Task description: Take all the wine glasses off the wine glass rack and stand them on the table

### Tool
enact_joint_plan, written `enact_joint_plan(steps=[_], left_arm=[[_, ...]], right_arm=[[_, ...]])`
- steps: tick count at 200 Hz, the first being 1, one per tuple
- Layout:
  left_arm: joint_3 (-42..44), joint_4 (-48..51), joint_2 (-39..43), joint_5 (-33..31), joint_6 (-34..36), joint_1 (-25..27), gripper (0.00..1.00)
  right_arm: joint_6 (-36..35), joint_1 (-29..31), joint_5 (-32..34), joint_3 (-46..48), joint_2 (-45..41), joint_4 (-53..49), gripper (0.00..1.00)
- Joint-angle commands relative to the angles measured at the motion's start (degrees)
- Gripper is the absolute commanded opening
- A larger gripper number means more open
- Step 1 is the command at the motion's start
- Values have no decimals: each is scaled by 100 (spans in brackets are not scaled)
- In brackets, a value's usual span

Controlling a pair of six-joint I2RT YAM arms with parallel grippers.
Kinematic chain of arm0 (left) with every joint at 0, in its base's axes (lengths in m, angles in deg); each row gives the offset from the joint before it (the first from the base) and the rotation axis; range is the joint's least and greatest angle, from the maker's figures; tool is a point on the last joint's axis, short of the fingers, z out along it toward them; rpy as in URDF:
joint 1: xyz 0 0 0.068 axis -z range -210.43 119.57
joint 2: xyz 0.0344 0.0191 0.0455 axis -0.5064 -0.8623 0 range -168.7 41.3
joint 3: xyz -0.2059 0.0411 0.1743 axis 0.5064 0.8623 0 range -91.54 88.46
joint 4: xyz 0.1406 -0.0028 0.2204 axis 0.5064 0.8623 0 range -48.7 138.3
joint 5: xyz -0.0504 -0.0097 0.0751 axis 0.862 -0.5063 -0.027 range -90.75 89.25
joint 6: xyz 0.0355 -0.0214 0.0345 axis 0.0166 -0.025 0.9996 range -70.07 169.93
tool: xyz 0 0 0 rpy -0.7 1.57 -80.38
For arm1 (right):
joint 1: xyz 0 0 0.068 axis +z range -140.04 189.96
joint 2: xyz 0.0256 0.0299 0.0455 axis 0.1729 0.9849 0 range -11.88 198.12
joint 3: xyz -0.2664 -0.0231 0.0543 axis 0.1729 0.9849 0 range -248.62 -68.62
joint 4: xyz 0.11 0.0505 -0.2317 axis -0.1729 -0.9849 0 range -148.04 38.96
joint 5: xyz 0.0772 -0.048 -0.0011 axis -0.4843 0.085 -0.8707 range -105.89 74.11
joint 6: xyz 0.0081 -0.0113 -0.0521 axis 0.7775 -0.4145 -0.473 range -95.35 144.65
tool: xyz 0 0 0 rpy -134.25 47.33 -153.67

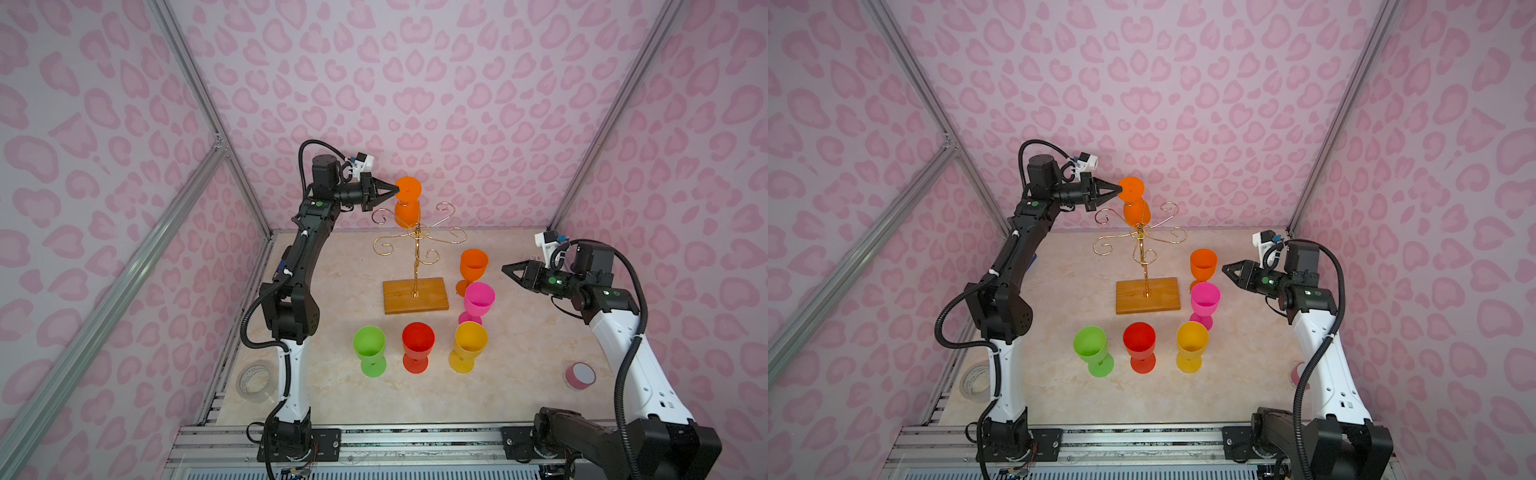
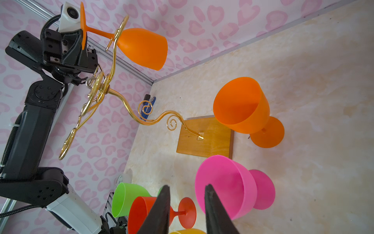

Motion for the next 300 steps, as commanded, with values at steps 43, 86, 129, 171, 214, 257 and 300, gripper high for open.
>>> enact_joint_plan(steps=[43, 86, 129, 171, 214, 257, 300], left_arm=[[32, -536, 64, 104, 42, 68, 2], [301, -537, 265, 100, 175, 67, 2], [359, -525, 304, 94, 218, 69, 2], [342, -507, 288, 55, 216, 68, 2], [392, -424, 376, -34, 226, 22, 2], [344, -537, 275, -70, 85, 26, 2], [169, -565, 96, -49, -14, 97, 2]], right_arm=[[-101, -10, -60, 70, -64, 23, 30], [-34, -8, -101, 91, 10, 122, 30], [-39, -10, -79, 119, -69, 105, 30], [-51, -16, -76, 121, -82, 87, 30], [-58, -18, -75, 120, -78, 78, 30], [-64, -27, -79, 168, -106, 104, 30], [-41, -36, -97, 159, -91, 121, 30]])
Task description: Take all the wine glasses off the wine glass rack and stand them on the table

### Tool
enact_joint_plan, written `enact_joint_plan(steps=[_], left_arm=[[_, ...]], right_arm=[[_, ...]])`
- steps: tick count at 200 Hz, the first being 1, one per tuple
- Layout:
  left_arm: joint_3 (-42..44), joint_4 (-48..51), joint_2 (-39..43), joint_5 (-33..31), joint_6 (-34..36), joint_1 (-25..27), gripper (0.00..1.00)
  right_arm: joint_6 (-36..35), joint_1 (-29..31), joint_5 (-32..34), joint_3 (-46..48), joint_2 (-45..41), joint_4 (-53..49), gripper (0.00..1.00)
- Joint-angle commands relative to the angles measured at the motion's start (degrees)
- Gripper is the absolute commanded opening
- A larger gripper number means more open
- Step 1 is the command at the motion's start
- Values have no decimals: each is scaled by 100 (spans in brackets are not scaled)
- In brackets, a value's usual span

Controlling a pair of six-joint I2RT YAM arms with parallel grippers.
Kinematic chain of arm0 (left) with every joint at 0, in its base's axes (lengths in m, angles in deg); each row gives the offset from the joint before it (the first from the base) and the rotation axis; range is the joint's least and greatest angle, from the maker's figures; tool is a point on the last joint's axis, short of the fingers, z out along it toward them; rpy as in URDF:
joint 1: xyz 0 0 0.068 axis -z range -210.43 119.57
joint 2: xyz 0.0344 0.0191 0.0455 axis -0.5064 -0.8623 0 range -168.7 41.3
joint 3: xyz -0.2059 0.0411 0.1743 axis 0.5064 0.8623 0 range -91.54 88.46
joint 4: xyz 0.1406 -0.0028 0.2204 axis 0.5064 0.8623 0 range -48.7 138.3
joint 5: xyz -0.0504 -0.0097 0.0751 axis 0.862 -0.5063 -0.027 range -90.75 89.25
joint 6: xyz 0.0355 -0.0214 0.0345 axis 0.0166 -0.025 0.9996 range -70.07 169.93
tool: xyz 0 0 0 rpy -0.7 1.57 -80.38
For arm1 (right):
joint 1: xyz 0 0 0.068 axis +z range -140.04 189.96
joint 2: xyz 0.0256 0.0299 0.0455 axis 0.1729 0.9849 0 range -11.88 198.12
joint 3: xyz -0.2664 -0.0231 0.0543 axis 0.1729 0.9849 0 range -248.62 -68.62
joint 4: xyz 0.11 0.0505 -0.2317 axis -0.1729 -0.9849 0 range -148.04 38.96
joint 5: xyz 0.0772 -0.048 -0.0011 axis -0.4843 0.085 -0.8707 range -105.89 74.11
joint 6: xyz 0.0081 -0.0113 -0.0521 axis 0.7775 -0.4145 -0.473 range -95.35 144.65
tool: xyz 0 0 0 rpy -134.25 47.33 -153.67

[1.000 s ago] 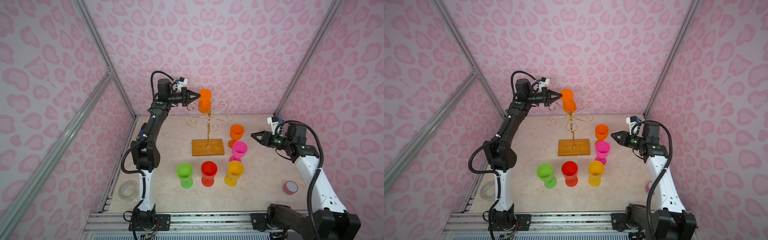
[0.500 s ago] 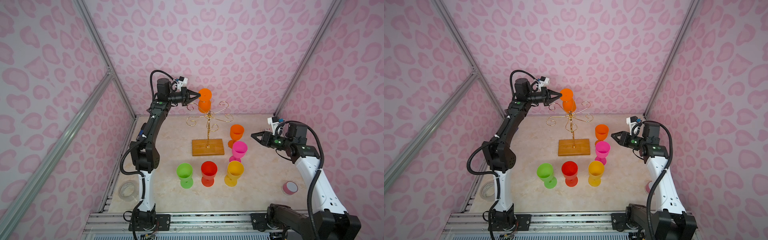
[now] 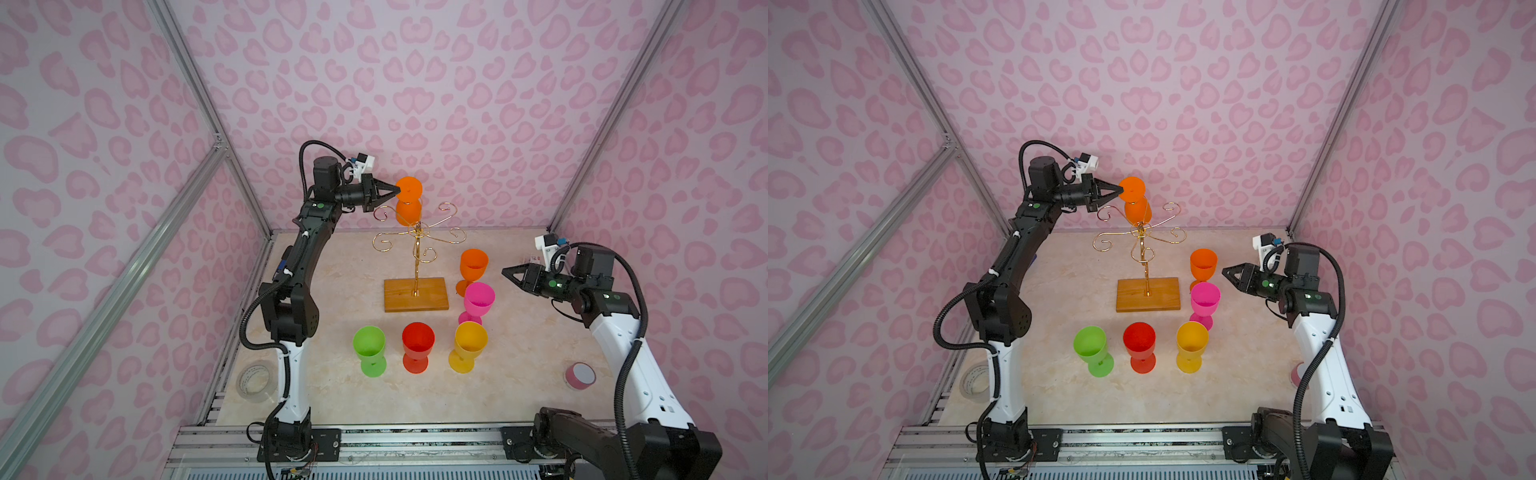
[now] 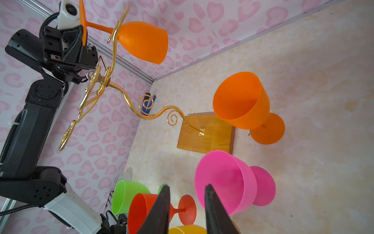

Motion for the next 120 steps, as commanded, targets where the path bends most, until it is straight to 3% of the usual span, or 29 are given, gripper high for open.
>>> enact_joint_plan(steps=[1, 120], left_arm=[[-143, -303, -63, 6, -33, 39, 2], [62, -185, -90, 61, 161, 50, 2]], right_arm=[[-27, -1, -60, 17, 3, 124, 30], [14, -1, -97, 87, 84, 238, 30]])
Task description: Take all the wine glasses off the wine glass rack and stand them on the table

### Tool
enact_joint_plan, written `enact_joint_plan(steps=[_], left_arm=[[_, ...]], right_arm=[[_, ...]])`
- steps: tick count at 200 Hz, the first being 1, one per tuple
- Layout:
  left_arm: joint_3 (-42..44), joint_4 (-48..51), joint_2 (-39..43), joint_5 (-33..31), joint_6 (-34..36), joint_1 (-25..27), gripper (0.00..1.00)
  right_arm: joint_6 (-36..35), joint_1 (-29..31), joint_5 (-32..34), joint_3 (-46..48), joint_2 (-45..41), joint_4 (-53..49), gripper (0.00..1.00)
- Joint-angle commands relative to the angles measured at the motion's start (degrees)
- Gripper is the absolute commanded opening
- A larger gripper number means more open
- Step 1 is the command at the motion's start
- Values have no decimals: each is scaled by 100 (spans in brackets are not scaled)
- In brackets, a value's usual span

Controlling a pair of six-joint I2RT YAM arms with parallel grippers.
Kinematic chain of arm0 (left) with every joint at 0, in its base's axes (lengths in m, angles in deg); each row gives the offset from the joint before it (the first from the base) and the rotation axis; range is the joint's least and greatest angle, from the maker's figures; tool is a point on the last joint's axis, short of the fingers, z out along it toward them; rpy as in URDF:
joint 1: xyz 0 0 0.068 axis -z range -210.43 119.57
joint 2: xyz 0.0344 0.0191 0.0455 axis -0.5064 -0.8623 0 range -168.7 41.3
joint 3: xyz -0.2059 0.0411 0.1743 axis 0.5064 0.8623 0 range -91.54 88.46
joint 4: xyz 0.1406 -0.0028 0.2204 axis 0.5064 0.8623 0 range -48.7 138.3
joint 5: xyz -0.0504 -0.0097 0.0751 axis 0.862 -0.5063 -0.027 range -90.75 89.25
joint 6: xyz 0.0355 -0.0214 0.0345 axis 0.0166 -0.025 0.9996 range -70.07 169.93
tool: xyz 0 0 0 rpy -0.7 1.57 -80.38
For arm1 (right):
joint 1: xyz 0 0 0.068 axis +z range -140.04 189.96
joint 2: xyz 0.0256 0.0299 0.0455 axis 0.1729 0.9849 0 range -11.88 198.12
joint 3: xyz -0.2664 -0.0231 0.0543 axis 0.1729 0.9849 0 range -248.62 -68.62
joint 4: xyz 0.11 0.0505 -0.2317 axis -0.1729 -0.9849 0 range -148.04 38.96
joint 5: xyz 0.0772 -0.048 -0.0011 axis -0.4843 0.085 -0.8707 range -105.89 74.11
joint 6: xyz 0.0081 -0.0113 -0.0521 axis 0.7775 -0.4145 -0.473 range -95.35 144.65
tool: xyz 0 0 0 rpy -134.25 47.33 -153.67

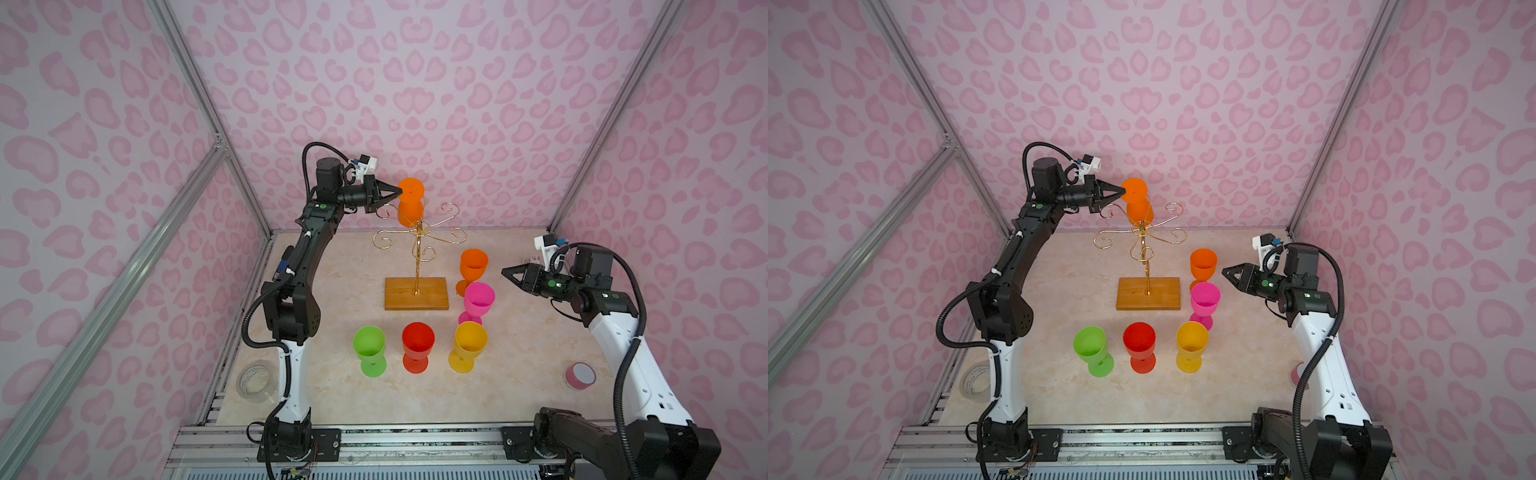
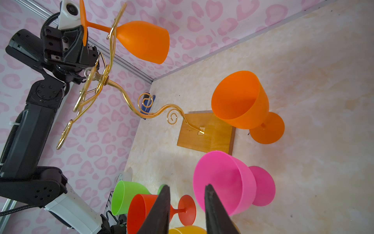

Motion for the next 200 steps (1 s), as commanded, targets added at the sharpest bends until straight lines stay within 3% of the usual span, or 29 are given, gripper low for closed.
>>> enact_joint_plan(steps=[1, 113, 200], left_arm=[[34, -154, -9, 60, 134, 11, 2], [-365, -318, -365, -36, -109, -6, 2], [-465, -369, -265, -2, -203, -305, 2]], right_arm=[[-1, -1, -84, 50, 12, 182, 30], [3, -10, -81, 120, -27, 191, 30], [62, -27, -97, 161, -28, 234, 30]])
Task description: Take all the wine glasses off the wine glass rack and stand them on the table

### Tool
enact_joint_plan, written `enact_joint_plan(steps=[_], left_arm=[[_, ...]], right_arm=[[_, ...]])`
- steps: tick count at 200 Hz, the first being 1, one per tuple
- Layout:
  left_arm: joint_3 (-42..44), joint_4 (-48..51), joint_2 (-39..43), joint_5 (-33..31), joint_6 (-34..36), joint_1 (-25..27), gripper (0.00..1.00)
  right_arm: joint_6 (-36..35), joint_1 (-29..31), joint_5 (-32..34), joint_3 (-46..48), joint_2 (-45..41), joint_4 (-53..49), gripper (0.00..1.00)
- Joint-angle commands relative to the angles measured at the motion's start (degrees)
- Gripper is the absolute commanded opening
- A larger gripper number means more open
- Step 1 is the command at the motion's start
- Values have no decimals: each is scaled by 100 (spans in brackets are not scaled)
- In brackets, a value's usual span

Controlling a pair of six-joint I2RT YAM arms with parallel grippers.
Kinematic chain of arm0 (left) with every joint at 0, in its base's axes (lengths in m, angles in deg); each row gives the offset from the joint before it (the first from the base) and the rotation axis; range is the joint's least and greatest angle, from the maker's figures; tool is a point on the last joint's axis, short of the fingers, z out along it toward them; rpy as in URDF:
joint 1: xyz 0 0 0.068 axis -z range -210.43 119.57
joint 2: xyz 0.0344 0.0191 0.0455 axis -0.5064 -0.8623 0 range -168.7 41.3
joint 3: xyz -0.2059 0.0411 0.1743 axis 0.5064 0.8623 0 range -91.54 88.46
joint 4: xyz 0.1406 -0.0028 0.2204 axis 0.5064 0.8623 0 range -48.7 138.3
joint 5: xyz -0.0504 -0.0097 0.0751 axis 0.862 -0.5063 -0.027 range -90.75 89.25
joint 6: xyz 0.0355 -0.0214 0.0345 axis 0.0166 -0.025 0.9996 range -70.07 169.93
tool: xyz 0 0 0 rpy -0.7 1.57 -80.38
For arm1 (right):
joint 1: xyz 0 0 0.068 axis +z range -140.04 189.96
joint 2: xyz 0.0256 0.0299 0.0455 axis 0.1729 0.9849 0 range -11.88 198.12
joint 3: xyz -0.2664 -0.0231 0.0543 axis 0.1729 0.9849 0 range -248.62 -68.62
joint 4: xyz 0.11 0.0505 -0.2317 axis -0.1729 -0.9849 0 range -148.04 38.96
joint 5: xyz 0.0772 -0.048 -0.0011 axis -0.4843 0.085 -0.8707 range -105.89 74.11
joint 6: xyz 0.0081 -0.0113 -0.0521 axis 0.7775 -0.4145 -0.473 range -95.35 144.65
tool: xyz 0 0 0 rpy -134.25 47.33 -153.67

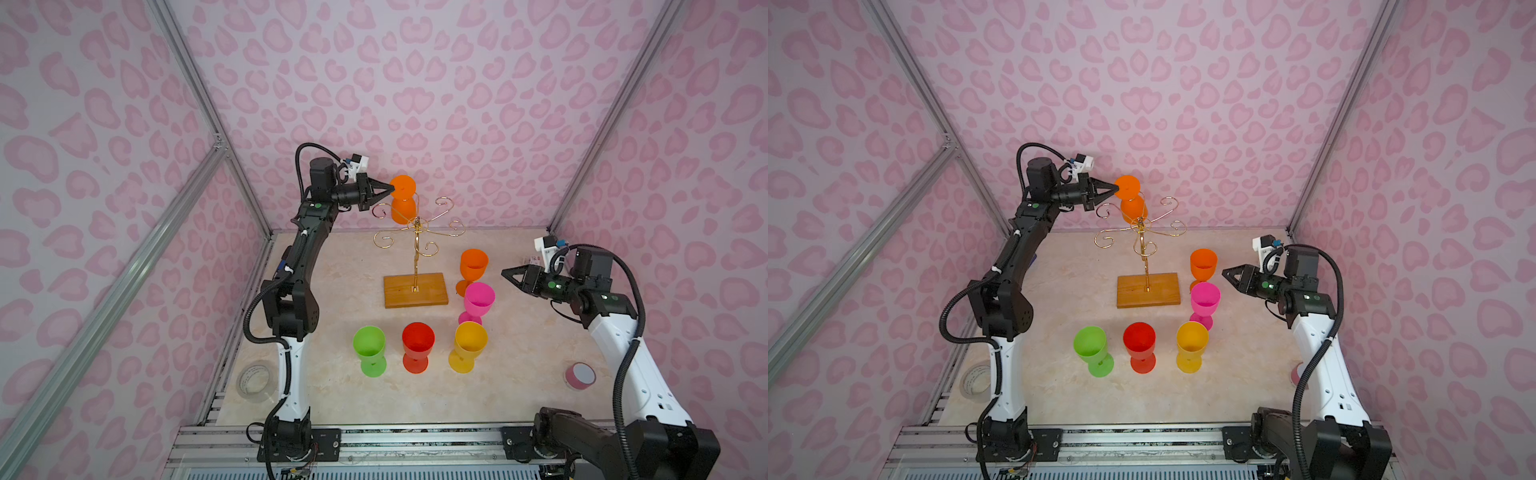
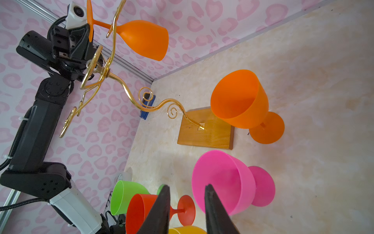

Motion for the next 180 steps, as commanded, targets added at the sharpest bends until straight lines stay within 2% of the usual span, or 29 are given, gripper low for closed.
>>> enact_joint_plan(steps=[1, 180], left_arm=[[-132, -263, 41, 21, -12, -14, 2], [53, -176, -58, 56, -202, 3, 2]], right_arm=[[62, 1, -53, 42, 20, 145, 30], [135, 1, -58, 40, 96, 198, 31]])
